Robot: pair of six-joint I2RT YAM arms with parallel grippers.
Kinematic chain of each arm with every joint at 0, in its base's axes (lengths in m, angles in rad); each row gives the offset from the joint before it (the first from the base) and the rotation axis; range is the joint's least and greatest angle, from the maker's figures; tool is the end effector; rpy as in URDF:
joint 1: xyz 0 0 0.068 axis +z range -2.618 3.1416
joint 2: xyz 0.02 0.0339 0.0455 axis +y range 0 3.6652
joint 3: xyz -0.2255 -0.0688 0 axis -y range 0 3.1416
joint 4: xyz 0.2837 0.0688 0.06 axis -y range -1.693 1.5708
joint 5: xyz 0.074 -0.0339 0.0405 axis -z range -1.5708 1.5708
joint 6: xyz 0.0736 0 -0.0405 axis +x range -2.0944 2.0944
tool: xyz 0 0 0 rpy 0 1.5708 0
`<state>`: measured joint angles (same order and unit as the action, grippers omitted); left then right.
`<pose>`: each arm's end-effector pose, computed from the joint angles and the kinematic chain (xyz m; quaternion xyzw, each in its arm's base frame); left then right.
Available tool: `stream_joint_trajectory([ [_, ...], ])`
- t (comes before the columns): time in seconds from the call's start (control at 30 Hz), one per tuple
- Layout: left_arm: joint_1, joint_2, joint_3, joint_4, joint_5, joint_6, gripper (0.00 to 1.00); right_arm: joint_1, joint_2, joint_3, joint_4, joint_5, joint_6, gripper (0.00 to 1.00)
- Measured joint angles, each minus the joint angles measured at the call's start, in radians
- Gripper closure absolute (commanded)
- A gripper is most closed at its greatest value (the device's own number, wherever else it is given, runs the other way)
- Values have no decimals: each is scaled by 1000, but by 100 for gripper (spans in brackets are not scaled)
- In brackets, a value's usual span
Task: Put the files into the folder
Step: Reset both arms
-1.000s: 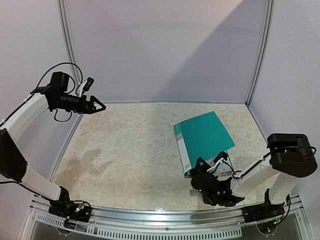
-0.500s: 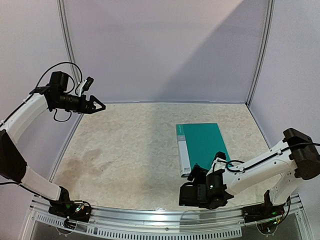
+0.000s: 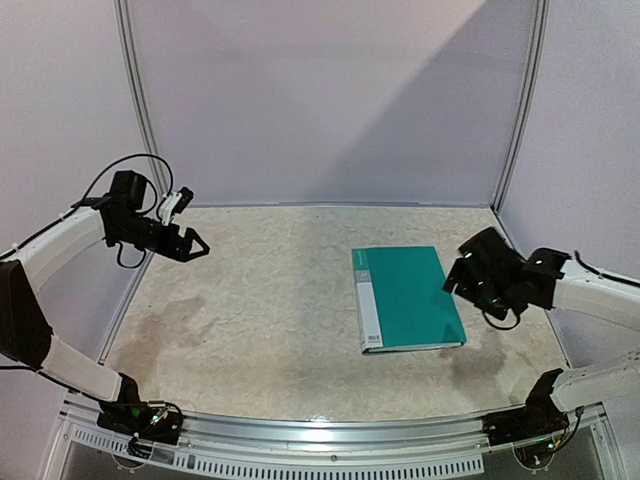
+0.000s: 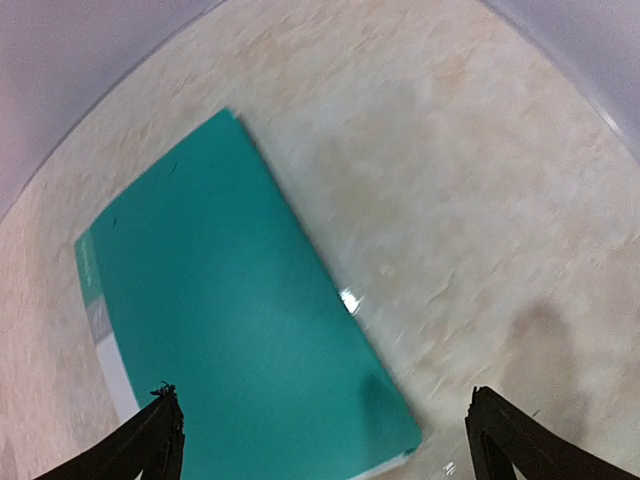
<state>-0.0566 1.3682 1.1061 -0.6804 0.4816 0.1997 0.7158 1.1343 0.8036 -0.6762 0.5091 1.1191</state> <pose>0.3435 -0.0536 0.2062 0.1911 0.9066 -0.2048 0.3155 0.2396 0.1609 0.1656 0.2548 0.8967 0.0668 0.3557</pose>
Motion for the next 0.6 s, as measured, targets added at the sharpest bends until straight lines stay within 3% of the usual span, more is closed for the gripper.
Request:
stream_joint_trajectory([
  [0.17,0,-16,-163,119,-67,10,0,-376,-71,-7,101,-167,-333,1],
  [0.37,0,-119,-344,393,-145,-28,0,-713,146,33,218,-384,-648,1],
  [0.47,0,-173,-439,549,-203,-55,0,-788,177,-31,298,-395,-718,1],
  [0.6,1,-179,-492,670,-303,-73,0,-793,176,-107,379,-412,-751,1],
])
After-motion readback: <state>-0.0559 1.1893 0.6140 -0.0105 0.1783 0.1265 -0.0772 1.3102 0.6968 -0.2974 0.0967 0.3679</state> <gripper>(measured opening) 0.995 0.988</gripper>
